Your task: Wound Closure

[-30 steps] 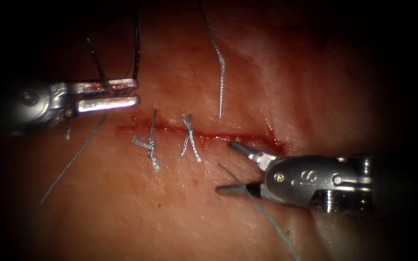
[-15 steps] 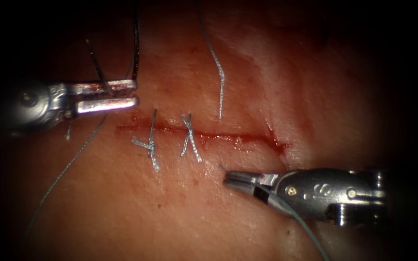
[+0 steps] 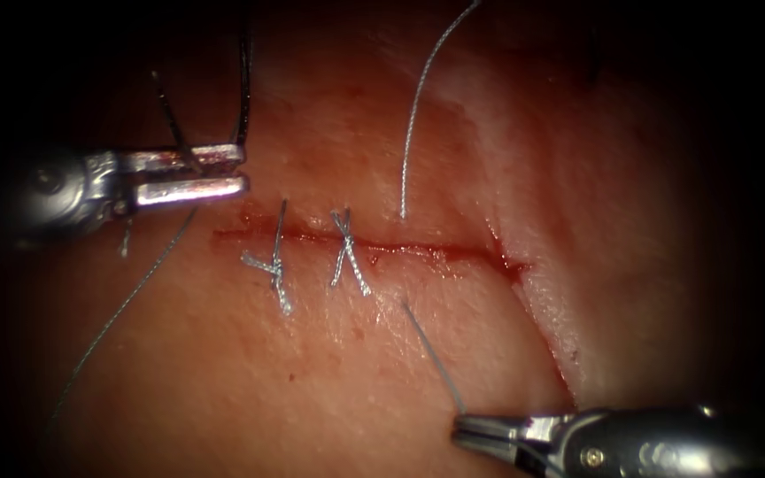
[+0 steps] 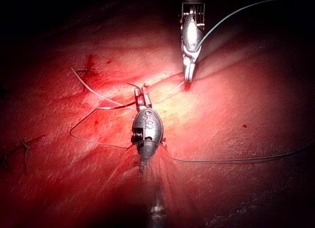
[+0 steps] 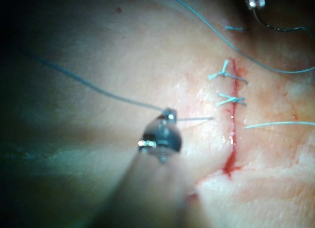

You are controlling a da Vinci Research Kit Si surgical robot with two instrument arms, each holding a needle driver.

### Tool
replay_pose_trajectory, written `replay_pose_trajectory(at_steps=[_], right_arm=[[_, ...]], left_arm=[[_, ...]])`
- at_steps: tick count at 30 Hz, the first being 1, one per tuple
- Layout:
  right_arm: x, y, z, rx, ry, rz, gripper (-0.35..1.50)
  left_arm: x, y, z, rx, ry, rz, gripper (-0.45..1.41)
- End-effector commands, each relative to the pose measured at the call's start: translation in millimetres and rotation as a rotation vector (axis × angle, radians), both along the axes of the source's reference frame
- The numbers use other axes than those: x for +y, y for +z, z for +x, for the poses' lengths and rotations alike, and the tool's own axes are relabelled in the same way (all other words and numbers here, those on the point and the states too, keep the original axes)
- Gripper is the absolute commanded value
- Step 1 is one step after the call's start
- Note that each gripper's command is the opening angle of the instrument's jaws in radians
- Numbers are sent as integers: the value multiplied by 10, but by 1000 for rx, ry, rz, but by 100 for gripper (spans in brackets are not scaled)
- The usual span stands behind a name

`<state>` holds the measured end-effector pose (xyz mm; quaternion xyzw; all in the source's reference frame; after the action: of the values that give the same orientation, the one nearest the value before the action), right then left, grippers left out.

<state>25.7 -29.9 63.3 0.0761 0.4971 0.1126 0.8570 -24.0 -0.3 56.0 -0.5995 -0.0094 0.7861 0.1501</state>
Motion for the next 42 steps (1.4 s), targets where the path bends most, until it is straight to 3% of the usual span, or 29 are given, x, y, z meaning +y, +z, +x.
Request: replay_pose_trajectory(at_steps=[1, 31, 42], right_arm=[[-6, 3, 10, 4, -2, 1, -35], [-51, -41, -5, 6, -92, 69, -35], [-59, -43, -10, 7, -99, 76, -35]], left_arm=[[-1, 6, -5, -4, 3, 0, -45], [0, 10, -5, 2, 0, -2, -45], [0, 12, -5, 18, 3, -7, -45]])
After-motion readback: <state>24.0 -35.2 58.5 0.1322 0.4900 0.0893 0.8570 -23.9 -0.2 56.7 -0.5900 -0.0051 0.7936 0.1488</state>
